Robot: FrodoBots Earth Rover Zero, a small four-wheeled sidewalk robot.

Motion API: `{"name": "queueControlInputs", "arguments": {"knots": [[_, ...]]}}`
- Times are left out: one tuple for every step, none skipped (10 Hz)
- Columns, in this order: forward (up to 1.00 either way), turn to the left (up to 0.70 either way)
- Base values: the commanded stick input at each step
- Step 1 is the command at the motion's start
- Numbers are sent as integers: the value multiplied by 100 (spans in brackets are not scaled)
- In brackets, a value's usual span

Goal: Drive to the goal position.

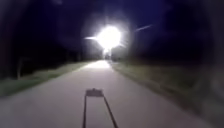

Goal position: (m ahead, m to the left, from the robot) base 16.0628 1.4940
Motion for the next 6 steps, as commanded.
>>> {"name": "queueControlInputs", "arguments": {"knots": [[100, 0], [100, 0], [100, 0], [100, 0], [100, 0], [100, 1]]}}
